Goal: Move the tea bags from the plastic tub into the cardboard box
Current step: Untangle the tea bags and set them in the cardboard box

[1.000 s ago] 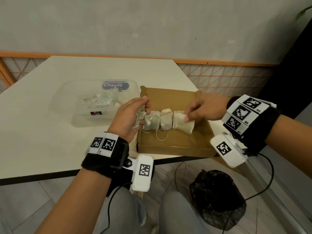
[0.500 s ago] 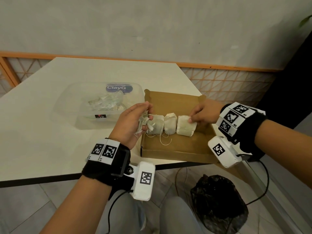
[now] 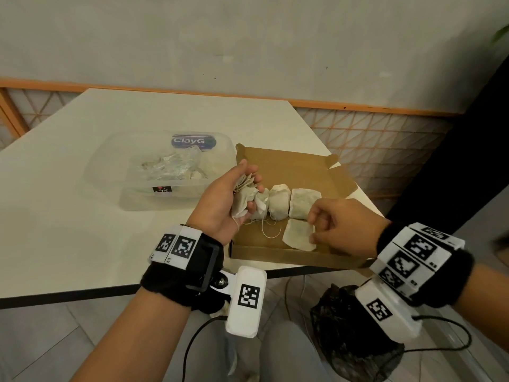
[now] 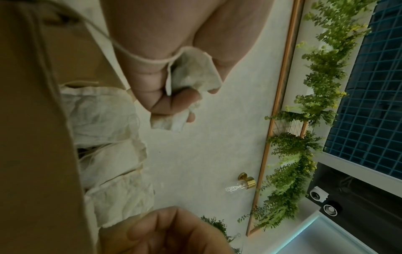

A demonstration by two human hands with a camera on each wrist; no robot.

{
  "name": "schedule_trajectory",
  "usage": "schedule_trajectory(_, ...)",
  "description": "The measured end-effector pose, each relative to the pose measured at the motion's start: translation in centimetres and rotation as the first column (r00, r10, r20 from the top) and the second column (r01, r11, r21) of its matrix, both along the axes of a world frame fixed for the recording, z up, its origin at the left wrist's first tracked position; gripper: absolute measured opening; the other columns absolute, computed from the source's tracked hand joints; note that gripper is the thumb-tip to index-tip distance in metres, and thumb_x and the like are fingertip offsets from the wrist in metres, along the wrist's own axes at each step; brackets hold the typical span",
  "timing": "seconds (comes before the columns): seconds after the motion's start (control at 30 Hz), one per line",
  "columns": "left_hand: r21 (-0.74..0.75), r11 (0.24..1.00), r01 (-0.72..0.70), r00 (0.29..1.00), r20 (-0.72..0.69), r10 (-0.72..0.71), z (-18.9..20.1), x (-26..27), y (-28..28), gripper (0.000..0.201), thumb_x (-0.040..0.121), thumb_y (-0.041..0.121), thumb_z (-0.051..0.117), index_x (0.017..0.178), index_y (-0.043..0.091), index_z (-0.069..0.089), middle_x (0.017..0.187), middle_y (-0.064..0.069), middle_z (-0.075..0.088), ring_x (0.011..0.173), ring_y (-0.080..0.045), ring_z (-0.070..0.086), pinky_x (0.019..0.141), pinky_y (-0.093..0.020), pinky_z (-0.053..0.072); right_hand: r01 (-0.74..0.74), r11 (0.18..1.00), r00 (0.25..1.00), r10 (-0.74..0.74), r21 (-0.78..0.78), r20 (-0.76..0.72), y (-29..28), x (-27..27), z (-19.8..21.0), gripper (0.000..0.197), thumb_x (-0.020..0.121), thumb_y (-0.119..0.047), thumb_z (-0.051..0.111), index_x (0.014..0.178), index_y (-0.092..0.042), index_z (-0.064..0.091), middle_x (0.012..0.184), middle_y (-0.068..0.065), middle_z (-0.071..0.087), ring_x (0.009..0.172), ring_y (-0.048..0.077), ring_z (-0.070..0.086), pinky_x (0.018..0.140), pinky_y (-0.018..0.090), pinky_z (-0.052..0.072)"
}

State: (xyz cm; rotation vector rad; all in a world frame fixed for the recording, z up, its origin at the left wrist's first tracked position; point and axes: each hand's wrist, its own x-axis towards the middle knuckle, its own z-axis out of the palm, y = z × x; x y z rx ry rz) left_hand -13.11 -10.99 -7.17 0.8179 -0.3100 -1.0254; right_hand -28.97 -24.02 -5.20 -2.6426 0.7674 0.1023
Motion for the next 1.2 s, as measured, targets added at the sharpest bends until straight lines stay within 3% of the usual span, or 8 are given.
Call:
schedule_trajectory(0.3,0.038,0.999,0.028,0.996,-0.085,-0.025,-0.2,-0.1,-0.5,0.016,0.096,0.025,0.049,0.089,0.014,0.058,0.075,0.0,0.057,0.064,-0.007,0.054,0.038,-0.012,0.039,-0.243,0.97,0.946,0.236,-0.005,-0.223,-0.2,0.7,0.0,0.029,0.08,-0.014,0.062,0.104,-0.03,0.065,0.092,-0.014,0.057,0.076,0.001,0.05,0.071,0.013,0.043)
schedule_trajectory(0.47,0.036,0.999,-0.011,0.995,-0.1,0.015,-0.9,-0.1,-0.8,0.009,0.095,0.019,0.051,0.091,0.013,0.056,0.074,-0.002,0.056,0.062,-0.008,0.052,0.039,-0.012,0.039,-0.225,0.974,0.96,0.221,-0.006,-0.173,-0.4,1.2,-0.9,0.014,0.084,-0.01,0.06,0.089,-0.017,0.07,0.086,-0.006,0.069,0.085,0.009,0.062,0.08,0.021,0.05)
schedule_trajectory(0.6,0.102,0.992,-0.077,0.988,0.142,0.062,-0.6,-0.7,-0.8,0.003,0.09,0.009,0.058,0.092,0.011,0.059,0.071,-0.004,0.054,0.058,-0.009,0.048,0.037,-0.012,0.034,-0.199,0.976,0.975,0.206,0.083,-0.087,-1.4,1.1,0.7,0.008,0.087,-0.015,0.061,0.091,-0.019,0.067,0.081,-0.012,0.064,0.07,-0.006,0.056,0.069,0.011,0.045)
schedule_trajectory(0.7,0.178,0.983,-0.037,0.937,0.349,-0.028,-0.2,-1.5,-0.8,0.022,0.083,0.007,0.067,0.105,0.011,0.063,0.077,-0.003,0.058,0.053,-0.007,0.051,0.039,-0.014,0.036,-0.146,0.903,0.989,0.118,0.404,0.093,-2.4,1.1,3.4,0.006,0.086,-0.01,0.061,0.09,-0.015,0.06,0.079,-0.003,0.064,0.061,-0.004,0.057,0.06,0.012,0.047)
schedule_trajectory(0.8,0.318,0.946,0.061,0.822,0.522,-0.228,0.4,-1.9,-1.2,0.04,0.077,0.015,0.075,0.114,0.012,0.064,0.089,-0.004,0.064,0.057,-0.004,0.056,0.043,-0.014,0.04,-0.177,0.841,0.981,0.11,0.511,0.16,-2.8,1.3,5.2,0.008,0.085,-0.005,0.059,0.089,-0.011,0.058,0.078,0.004,0.065,0.064,0.004,0.062,0.057,0.015,0.049)
schedule_trajectory(0.87,0.399,0.915,0.064,0.722,0.614,-0.318,0.9,-2.1,-1.6,0.035,0.074,0.021,0.078,0.107,0.015,0.068,0.073,0.0,0.064,0.054,-0.004,0.055,0.045,-0.015,0.039,-0.176,0.834,0.978,0.089,0.524,0.186,-2.7,1.5,5.7,0.008,0.085,-0.003,0.058,0.089,-0.009,0.057,0.075,0.007,0.063,0.06,0.003,0.062,0.053,0.013,0.049)
schedule_trajectory(1.0,0.401,0.916,-0.007,0.709,0.648,-0.278,1.6,-2.4,-2.1,0.013,0.077,0.013,0.076,0.079,0.014,0.063,0.048,0.004,0.058,0.043,-0.006,0.053,0.038,-0.016,0.039,-0.095,0.889,0.99,0.039,0.447,0.133,-2.6,2.0,6.1,0.011,0.083,-0.018,0.065,0.093,-0.016,0.062,0.075,-0.001,0.064,0.061,0.002,0.058,0.055,0.015,0.047)
schedule_trajectory(1.2,0.38,0.922,-0.066,0.754,0.625,-0.203,1.5,-2.5,-2.0,0.016,0.079,0.01,0.075,0.092,0.008,0.066,0.049,0.003,0.057,0.036,-0.002,0.047,0.035,-0.014,0.037,-0.076,0.988,0.997,0.072,0.131,0.035,-2.3,3.2,6.3,0.015,0.08,-0.028,0.07,0.089,-0.016,0.071,0.071,-0.007,0.063,0.06,-0.003,0.054,0.058,0.01,0.04)
